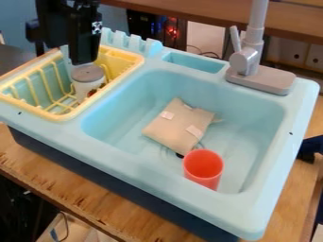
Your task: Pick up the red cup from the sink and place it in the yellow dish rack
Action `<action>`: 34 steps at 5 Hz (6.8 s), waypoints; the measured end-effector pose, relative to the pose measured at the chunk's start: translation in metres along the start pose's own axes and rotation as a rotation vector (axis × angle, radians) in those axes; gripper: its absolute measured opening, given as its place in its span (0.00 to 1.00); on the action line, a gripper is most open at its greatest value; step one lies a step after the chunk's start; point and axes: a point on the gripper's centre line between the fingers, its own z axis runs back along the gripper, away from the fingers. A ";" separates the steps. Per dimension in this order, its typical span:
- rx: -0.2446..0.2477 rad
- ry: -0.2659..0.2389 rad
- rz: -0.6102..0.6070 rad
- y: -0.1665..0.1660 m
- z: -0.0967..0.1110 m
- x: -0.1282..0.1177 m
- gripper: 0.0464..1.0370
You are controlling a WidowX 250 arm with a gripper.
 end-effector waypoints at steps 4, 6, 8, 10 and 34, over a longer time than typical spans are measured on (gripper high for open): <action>-0.034 -0.122 -0.172 -0.090 -0.009 0.005 0.96; -0.102 -0.138 -0.182 -0.128 -0.038 0.013 0.96; -0.098 -0.144 -0.126 -0.135 -0.051 0.027 0.96; -0.093 -0.119 -0.116 -0.134 -0.063 0.044 0.96; -0.094 -0.094 0.268 0.074 -0.037 0.089 0.05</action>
